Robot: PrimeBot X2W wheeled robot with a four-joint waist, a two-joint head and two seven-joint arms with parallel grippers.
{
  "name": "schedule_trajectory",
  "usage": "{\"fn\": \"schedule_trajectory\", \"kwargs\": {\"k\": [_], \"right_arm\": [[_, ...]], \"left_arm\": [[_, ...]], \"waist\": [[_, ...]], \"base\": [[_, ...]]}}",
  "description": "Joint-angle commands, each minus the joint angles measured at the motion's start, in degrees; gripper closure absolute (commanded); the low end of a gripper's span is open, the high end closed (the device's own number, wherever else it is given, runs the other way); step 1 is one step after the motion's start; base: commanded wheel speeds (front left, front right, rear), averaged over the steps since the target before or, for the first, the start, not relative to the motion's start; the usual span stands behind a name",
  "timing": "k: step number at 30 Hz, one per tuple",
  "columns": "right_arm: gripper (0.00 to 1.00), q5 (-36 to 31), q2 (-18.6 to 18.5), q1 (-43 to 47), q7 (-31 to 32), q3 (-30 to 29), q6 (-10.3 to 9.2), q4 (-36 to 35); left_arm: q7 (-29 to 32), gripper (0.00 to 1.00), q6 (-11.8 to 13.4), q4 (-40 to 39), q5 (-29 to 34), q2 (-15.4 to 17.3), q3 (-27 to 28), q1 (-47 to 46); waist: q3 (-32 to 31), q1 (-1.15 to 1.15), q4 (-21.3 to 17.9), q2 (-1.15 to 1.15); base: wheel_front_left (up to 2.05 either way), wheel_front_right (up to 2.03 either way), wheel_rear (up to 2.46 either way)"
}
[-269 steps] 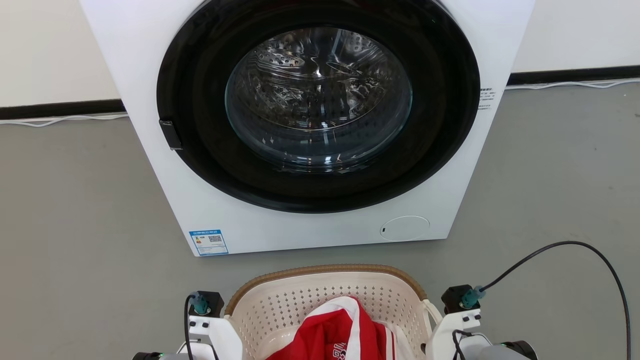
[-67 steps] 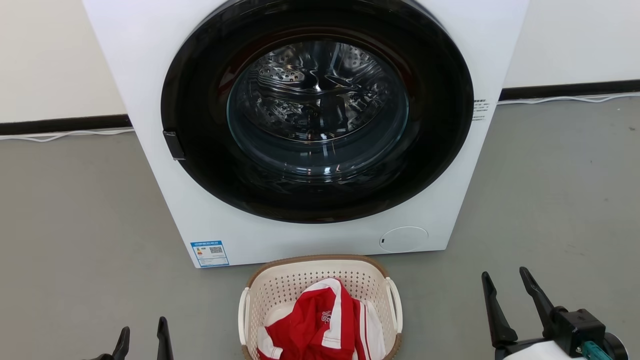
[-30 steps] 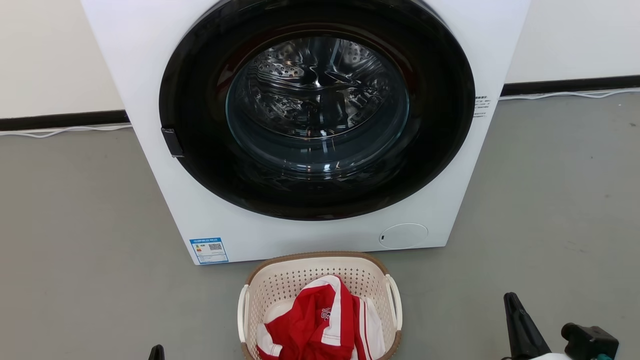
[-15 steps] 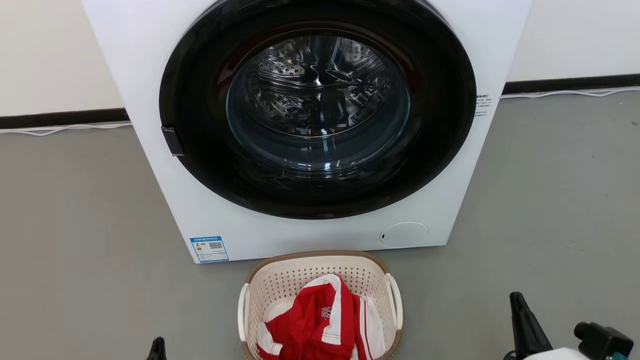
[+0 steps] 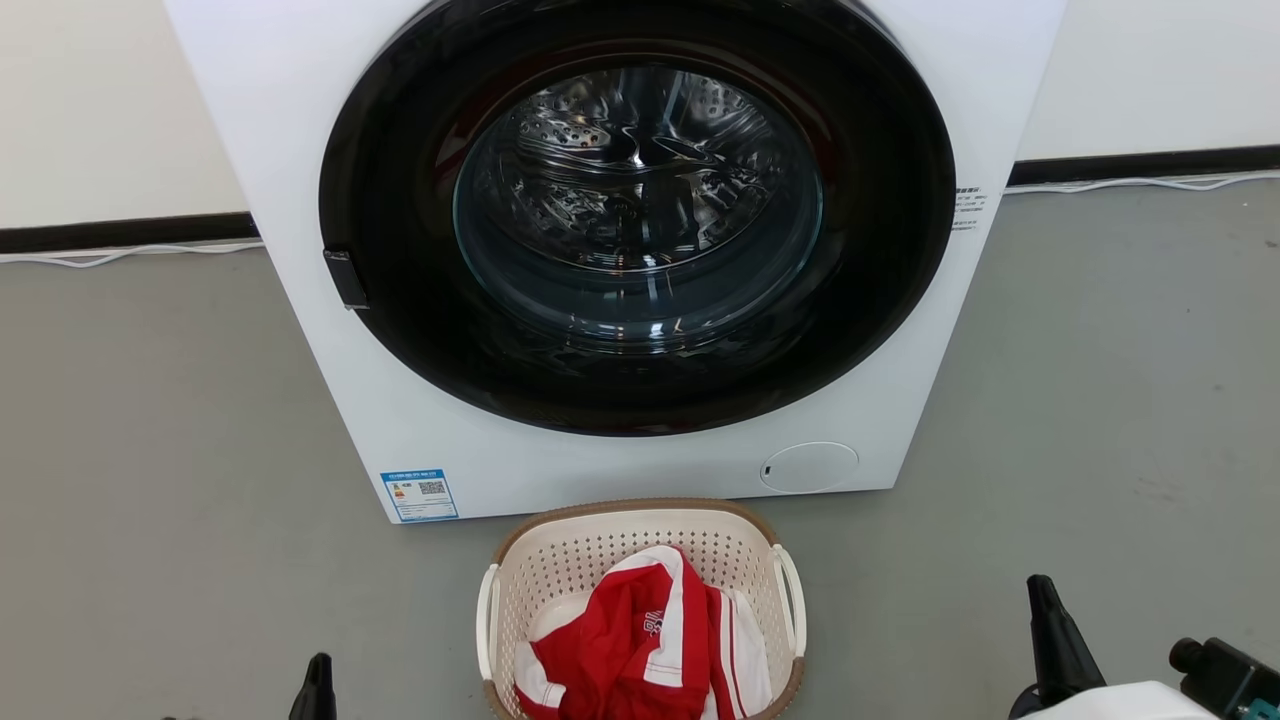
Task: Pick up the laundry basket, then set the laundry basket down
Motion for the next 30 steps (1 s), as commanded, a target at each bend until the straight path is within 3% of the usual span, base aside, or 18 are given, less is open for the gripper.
{"fn": "schedule_trajectory", "kwargs": {"k": [1, 30], "right_arm": [[1.00, 1.98, -0.36, -3.38, 0.70, -0.03, 0.17, -1.73], [1.00, 21.68, -0.18, -5.53, 5.36, -0.89, 0.26, -2.26]], "left_arm": [[0.32, 1.00, -0.58, -1.71, -1.68, 0.51, 0.53, -3.34], [4.93, 1.00, -1.62, -2.80, -18.96, 0.77, 0.52, -6.51]], "waist": [[0.02, -0.01, 0.01, 0.00], [0.52, -0.01, 0.20, 0.00]], "base": [[0.00, 0.00, 0.00], [0.00, 0.00, 0.00]]}}
